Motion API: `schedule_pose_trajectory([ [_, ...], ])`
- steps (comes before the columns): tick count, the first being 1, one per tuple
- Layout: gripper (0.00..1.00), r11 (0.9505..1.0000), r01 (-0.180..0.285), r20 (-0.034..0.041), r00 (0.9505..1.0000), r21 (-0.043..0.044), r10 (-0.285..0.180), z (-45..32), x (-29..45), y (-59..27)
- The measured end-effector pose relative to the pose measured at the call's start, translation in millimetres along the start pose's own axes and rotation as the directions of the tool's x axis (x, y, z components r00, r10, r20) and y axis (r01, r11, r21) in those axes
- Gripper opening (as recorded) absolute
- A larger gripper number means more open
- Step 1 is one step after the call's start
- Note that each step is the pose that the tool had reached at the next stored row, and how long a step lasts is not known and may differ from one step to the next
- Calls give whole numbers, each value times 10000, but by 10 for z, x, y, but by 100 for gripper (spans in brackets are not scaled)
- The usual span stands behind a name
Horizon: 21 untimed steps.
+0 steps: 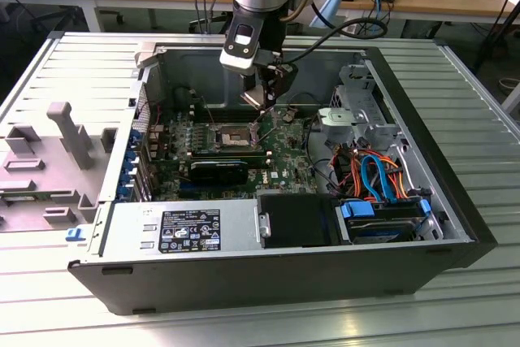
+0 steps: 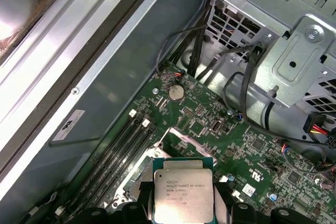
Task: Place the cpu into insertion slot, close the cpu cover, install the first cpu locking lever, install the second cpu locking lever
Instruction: 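Place the cpu into insertion slot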
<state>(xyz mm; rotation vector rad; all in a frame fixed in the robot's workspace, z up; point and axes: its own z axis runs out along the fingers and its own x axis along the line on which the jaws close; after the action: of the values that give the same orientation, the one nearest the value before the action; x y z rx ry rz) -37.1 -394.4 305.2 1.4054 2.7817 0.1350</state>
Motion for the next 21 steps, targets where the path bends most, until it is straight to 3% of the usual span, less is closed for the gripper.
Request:
schedule_pose_trajectory([
  [21,54,9997,-245,21,9997,-5,245,1,0,0],
])
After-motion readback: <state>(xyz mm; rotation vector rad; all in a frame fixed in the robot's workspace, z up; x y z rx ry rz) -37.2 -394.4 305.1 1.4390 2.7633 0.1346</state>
